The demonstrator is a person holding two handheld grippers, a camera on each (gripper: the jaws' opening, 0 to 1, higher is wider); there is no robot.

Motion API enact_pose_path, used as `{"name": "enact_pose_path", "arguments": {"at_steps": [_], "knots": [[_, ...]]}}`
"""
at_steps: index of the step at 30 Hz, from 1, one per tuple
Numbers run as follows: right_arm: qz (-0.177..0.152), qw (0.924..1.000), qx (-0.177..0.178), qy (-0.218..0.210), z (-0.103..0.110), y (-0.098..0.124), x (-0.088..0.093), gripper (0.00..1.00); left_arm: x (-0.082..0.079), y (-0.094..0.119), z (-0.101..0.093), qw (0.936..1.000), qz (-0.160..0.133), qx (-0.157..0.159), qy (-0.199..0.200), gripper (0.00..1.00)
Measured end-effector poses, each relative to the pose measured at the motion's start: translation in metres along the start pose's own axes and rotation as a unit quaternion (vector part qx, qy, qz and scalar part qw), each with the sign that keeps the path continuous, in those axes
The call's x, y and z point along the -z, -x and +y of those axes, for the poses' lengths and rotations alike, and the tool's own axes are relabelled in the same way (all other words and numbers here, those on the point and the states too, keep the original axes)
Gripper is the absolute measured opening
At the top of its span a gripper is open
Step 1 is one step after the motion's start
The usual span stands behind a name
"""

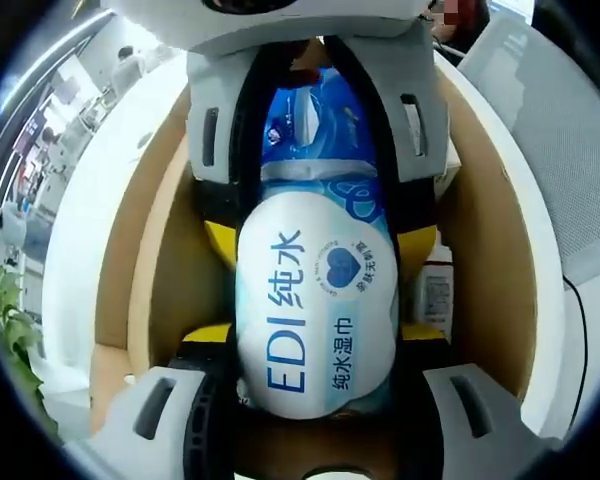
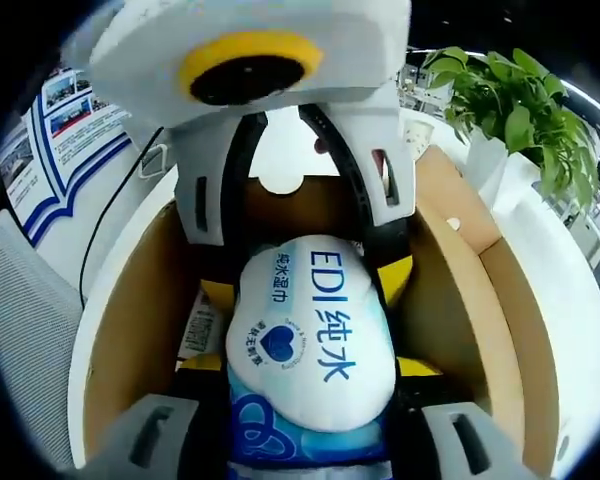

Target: Operate the shoe box by opening the lid, removing the specified soft item, and placing it in the target area until the item is outside and the box remains undamaged.

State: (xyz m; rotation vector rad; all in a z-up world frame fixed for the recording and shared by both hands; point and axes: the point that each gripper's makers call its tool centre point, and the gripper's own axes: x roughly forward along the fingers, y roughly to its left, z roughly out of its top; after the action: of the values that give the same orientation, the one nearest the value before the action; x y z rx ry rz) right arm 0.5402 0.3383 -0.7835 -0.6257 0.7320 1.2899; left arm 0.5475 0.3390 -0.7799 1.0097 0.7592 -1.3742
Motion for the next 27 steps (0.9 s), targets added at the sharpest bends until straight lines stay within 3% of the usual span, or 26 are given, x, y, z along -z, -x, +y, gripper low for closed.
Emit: {"name": "enact_pose_path", "arguments": {"at_steps": [27], "knots": [[-0.008, 0.9991, 0.034, 0.024, -0.0045, 0.0075, -0.0043, 0.51, 0.0022, 0.0041, 0.0025, 0.9999, 0.011, -0.008, 0.008, 0.59]]}}
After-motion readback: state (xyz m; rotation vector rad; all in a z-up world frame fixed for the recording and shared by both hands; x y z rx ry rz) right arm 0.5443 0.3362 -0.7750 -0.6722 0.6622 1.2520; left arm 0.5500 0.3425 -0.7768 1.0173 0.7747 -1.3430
